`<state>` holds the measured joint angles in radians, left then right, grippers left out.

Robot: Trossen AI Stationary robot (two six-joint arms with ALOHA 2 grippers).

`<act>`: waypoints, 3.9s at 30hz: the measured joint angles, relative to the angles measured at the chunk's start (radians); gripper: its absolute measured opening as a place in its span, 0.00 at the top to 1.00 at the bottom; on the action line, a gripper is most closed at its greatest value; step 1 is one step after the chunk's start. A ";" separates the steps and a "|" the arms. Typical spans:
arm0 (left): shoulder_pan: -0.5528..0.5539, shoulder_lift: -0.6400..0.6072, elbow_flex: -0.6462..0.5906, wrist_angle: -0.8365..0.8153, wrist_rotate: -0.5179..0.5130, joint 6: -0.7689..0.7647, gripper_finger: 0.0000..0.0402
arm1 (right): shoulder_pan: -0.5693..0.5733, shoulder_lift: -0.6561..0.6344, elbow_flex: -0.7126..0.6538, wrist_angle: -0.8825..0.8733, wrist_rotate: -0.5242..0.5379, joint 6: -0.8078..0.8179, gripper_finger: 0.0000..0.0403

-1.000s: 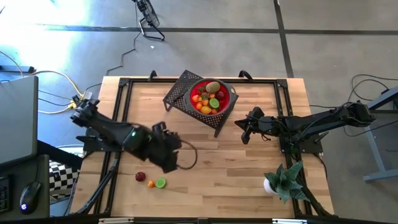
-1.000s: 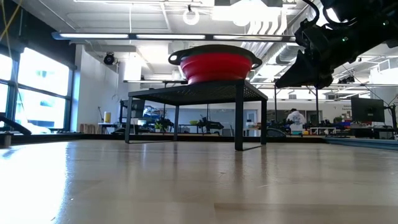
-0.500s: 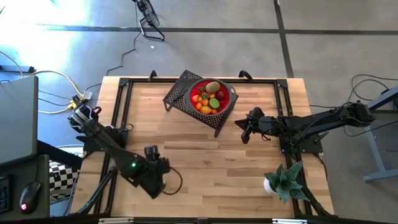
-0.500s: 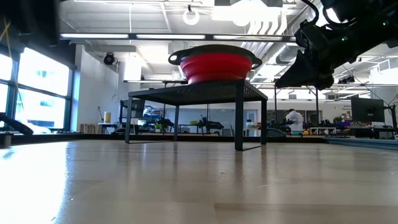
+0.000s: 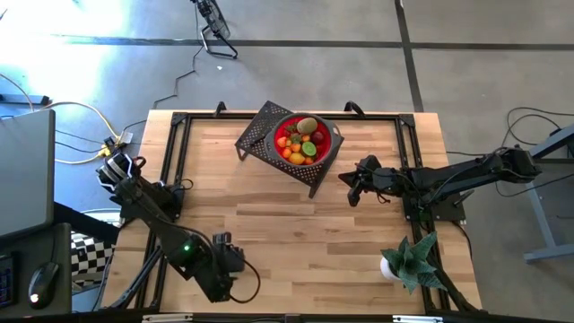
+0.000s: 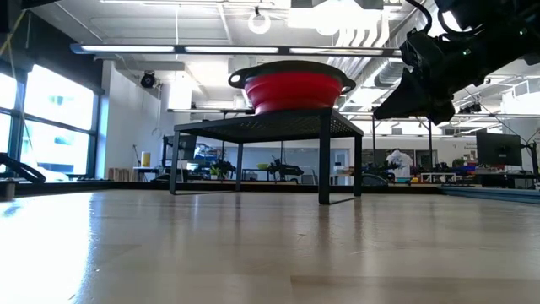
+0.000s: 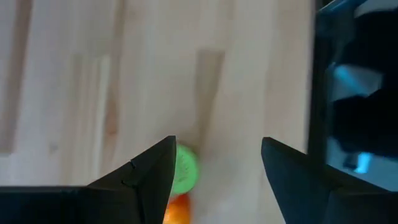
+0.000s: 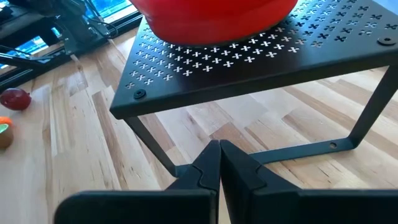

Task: Pick & Place Fruit
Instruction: Put the sliced kiwi into the strainer bowl on the shelf

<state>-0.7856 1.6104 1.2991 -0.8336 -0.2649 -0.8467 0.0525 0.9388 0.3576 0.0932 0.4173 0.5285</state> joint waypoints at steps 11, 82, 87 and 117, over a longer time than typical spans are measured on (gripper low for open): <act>0.000 0.007 0.000 -0.003 0.000 -0.055 0.39 | 0.000 0.000 0.000 -0.004 -0.001 0.002 0.99; -0.001 0.099 -0.363 0.373 0.025 -0.123 0.14 | 0.000 0.000 0.000 -0.017 -0.001 0.002 0.99; -0.001 0.100 -0.363 0.373 0.031 -0.126 0.14 | 0.000 0.000 0.000 -0.017 -0.001 0.002 0.99; 0.001 0.105 -0.349 0.354 0.041 -0.132 0.42 | 0.000 0.000 0.000 -0.016 -0.001 0.002 0.99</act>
<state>-0.7849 1.7156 0.9500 -0.4797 -0.2237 -0.9789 0.0525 0.9390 0.3576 0.0776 0.4168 0.5301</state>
